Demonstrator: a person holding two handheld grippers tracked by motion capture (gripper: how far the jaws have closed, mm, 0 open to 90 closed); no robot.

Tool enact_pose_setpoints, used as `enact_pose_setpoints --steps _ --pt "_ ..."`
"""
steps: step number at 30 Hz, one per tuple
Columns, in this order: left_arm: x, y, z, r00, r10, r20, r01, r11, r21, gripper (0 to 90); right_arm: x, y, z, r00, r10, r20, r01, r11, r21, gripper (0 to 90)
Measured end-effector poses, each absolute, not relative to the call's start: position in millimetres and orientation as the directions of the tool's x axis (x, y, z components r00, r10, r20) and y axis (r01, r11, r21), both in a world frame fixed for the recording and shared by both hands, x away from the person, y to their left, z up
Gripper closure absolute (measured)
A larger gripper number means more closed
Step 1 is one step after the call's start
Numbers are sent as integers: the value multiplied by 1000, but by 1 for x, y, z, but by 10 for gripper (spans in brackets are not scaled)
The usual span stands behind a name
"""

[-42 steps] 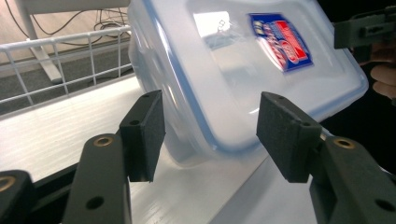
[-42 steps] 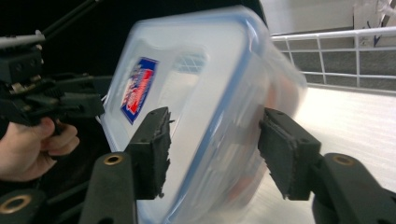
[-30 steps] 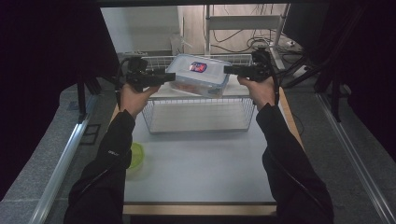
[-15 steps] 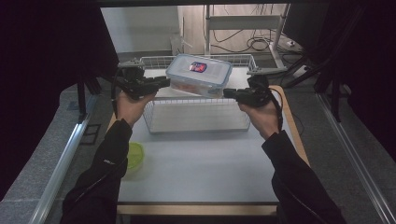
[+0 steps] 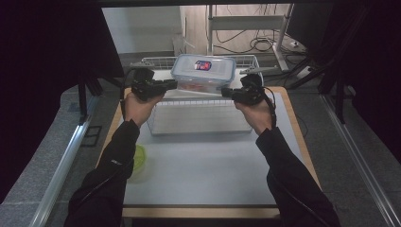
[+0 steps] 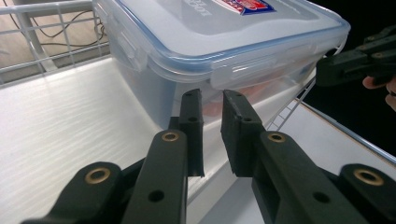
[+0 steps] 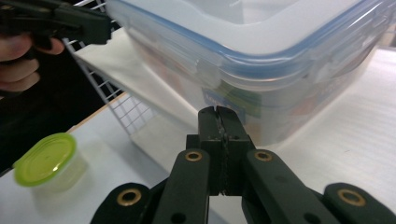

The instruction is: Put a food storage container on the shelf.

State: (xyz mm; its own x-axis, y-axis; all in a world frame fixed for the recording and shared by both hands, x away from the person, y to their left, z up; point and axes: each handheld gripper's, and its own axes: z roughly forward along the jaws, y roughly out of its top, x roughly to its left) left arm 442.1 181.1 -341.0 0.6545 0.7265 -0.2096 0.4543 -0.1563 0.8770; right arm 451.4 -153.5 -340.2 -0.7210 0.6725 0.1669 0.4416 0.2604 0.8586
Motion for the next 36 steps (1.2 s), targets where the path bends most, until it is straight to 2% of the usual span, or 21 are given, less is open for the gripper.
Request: enact_pose_setpoints --steps 14,26,31,36 --pt "448 160 -345 656 732 -185 464 -198 863 786 470 -182 -341 -630 758 166 470 202 859 898" --pt "449 168 -345 648 736 -197 475 -189 860 792 486 -163 -341 -590 790 163 484 186 855 898" --pt "448 172 -345 644 738 -201 479 -183 859 791 484 -163 -341 -589 792 161 479 182 859 898" --pt "447 175 -347 642 736 -214 480 -168 861 788 463 -164 -342 -650 738 181 462 195 865 898"
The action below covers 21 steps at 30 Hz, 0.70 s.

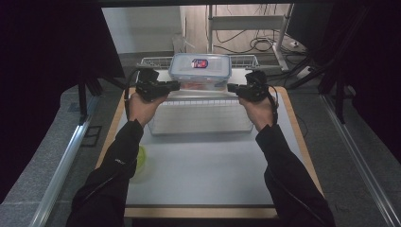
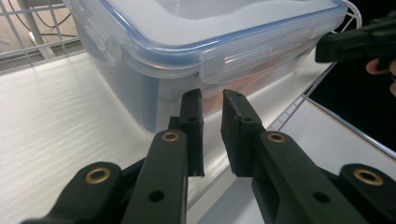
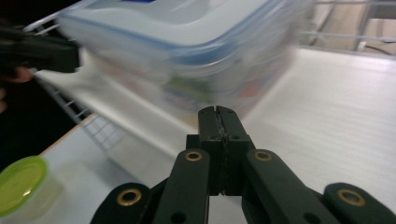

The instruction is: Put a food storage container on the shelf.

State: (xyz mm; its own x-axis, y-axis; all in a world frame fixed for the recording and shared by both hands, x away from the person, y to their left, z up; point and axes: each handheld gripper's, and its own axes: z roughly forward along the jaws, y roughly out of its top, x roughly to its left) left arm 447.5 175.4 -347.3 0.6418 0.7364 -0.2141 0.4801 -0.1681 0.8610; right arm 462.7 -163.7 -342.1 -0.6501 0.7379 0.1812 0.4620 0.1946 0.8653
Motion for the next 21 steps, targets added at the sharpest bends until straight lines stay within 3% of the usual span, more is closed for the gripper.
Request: enact_pose_setpoints --steps 21 --pt "443 183 -350 628 748 -216 486 -160 859 776 468 -152 -344 -664 731 158 448 220 866 891"
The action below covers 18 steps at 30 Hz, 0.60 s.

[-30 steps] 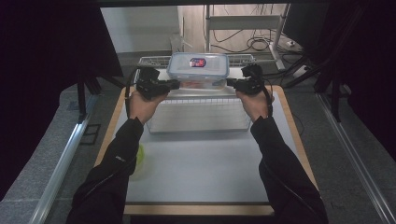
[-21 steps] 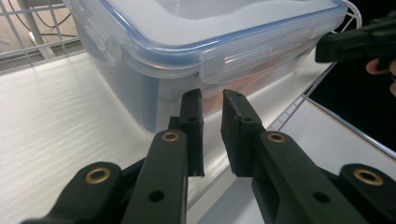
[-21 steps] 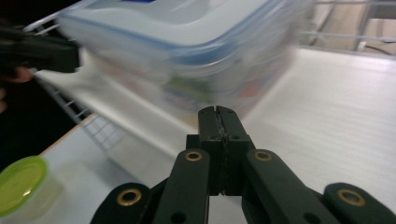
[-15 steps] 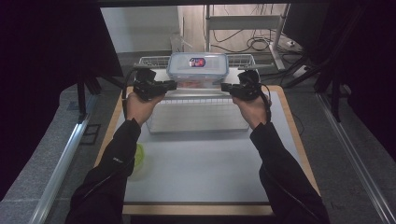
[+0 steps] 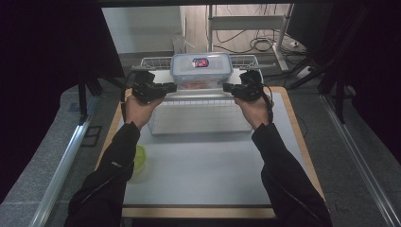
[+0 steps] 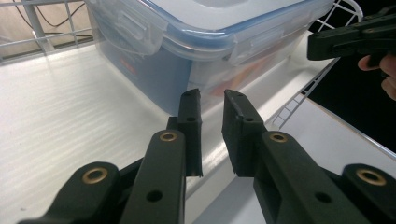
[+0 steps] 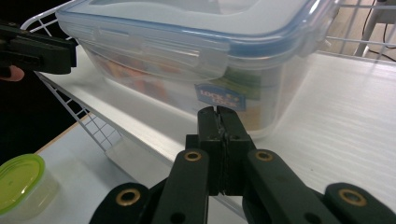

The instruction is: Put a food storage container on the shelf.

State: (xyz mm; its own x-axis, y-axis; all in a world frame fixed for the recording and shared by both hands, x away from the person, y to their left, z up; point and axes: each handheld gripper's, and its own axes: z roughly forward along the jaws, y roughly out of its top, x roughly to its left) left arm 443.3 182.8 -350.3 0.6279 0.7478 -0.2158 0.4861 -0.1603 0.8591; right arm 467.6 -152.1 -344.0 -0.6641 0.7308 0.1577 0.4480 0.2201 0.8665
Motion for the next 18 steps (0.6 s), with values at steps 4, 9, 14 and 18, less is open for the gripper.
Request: enact_pose_setpoints --steps 4,9,14,18 --pt "447 182 -350 604 768 -215 495 -149 856 781 468 -156 -344 -661 732 163 449 212 868 887" --pt "442 183 -350 614 755 -230 493 -139 859 776 466 -160 -345 -666 728 162 446 215 869 876" --pt "424 180 -351 653 733 -192 456 -178 872 736 459 -162 -345 -678 718 156 438 224 870 830" --pt "409 178 -352 673 725 -144 418 -213 883 649 448 -162 -346 -693 708 133 421 249 872 734"
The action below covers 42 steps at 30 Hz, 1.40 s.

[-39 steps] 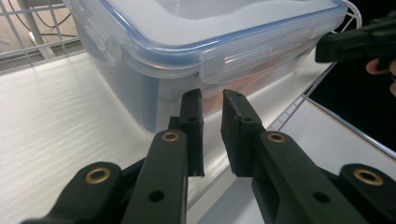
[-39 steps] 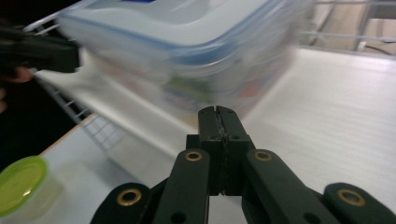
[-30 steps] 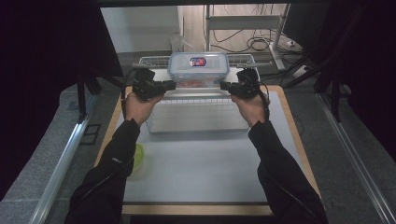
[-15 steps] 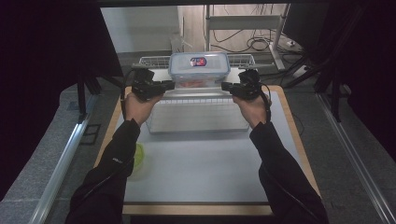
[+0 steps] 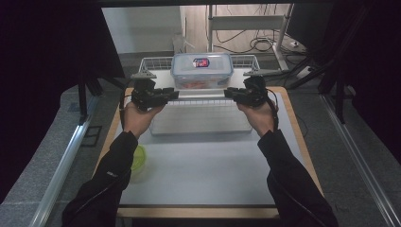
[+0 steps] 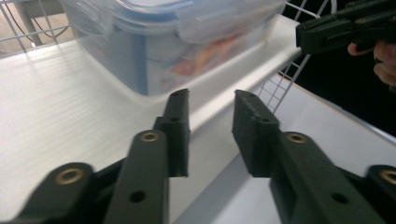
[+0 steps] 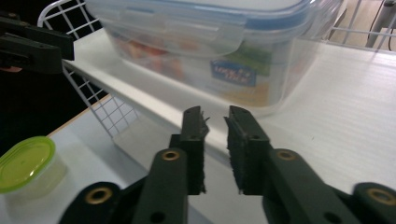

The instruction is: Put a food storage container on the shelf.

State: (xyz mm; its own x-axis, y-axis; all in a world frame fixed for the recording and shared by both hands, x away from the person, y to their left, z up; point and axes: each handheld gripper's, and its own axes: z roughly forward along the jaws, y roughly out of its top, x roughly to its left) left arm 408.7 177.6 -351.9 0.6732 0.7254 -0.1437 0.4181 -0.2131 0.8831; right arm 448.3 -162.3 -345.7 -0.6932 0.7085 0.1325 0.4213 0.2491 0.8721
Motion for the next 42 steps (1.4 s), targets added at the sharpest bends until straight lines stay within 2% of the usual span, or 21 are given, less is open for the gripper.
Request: enact_pose_setpoints --steps 1,2,4,13,17,20,25,33,40,42 --pt "403 177 -353 677 725 -128 407 -223 886 595 443 -163 -347 -704 699 125 413 260 873 684" --pt "400 177 -353 679 724 -120 402 -230 886 595 443 -163 -347 -704 699 125 413 260 873 684" --pt "392 176 -355 681 726 -95 389 -250 887 515 435 -165 -350 -714 690 117 406 272 872 604" --pt "359 177 -377 675 737 -24 367 -307 878 339 411 -170 -364 -735 672 88 384 307 871 426" --pt "344 179 -396 677 735 -40 375 -298 878 233 396 -173 -380 -745 663 67 375 334 865 314" --pt "339 179 -404 679 733 -42 379 -301 875 195 392 -174 -387 -746 663 63 376 342 861 273" --pt "327 180 -423 679 733 -52 402 -310 862 79 382 -178 -405 -752 654 75 387 347 854 169" --pt "308 178 -446 681 731 -38 395 -324 859 43 364 -186 -430 -751 655 78 404 364 839 73" --pt "288 177 -462 693 721 14 368 -370 853 39 345 -189 -446 -763 641 78 396 369 841 53" --pt "283 180 -465 698 716 1 371 -363 855 40 336 -191 -453 -766 638 85 396 362 844 53"
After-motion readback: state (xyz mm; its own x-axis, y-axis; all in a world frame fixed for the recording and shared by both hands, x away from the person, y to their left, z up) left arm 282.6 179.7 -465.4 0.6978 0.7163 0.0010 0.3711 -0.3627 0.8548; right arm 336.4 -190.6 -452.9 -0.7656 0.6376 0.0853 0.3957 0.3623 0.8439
